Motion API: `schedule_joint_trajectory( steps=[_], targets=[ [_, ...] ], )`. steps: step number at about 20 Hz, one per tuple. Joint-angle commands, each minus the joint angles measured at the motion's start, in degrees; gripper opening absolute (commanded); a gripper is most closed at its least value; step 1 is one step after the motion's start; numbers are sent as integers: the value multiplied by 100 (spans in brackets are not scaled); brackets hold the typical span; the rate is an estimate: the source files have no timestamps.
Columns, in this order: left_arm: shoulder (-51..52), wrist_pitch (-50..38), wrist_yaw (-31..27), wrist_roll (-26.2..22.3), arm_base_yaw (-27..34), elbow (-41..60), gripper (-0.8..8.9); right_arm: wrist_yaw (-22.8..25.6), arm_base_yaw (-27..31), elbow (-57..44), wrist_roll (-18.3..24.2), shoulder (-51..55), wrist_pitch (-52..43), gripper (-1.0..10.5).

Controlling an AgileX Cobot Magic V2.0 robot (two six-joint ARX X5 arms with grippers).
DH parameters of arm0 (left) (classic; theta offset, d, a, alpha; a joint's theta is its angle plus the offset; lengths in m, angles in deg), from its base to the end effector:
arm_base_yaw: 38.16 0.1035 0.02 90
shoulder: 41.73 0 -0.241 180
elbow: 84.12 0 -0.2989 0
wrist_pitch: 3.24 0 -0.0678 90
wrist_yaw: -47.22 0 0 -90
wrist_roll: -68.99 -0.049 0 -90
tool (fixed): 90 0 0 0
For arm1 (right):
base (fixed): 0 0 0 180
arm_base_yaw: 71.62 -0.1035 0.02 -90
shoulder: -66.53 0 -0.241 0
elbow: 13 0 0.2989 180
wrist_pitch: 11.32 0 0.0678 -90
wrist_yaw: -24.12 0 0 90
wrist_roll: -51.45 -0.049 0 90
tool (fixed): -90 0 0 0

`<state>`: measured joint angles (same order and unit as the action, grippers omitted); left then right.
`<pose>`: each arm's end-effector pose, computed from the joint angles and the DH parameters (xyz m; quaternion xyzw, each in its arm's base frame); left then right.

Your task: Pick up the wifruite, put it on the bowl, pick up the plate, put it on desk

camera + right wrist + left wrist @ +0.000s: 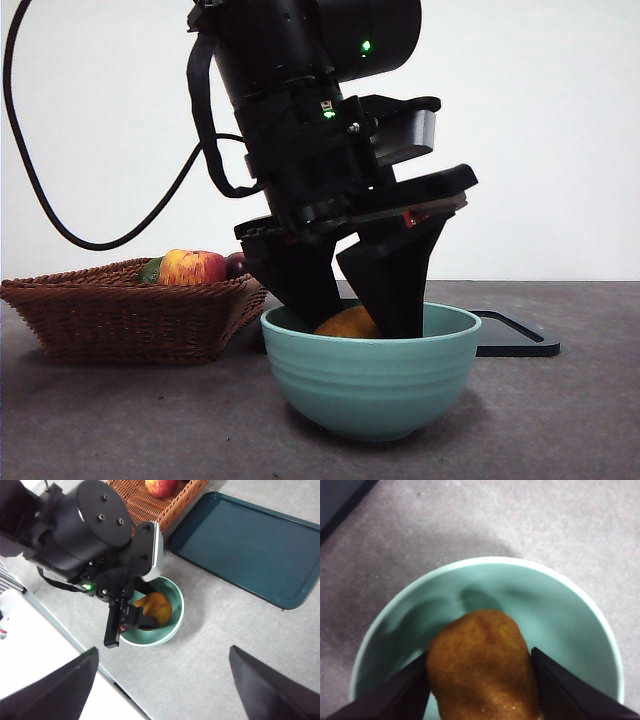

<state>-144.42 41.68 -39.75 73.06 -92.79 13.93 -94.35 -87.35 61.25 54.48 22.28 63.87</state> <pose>0.2298 -0.3281 0.1264 0.2097 0.5022 -0.3876 0.7440 0.1711 0.0725 0.3425 0.0200 0.3725 0.3573 0.8562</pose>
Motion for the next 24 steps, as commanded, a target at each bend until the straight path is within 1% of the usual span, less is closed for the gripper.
schedule_joint_trajectory(
  steps=[1,2,9,12,15,19,22,24],
  targets=[
    [-116,-107,-35,-63,-90,-118,366,2,-26,107,0,-26,-55,419],
    [-116,-129,-37,-59,-90,-118,385,2,-26,107,0,-26,-55,419],
    [20,-125,-33,7,-111,-133,384,0,-26,107,0,-22,-55,419],
    [518,-146,-35,15,-109,-136,384,2,-26,107,0,-22,-55,419],
    [1266,-142,-37,160,4,-136,384,2,-26,107,0,-22,-55,419],
    [2415,-116,-50,376,402,-136,384,2,-26,107,0,-22,-55,419],
    [3206,-61,-48,461,890,-136,384,2,-26,107,0,-24,-55,419],
    [3591,236,-44,459,1257,-133,384,2,-26,107,2,-24,-55,419]
  ],
)
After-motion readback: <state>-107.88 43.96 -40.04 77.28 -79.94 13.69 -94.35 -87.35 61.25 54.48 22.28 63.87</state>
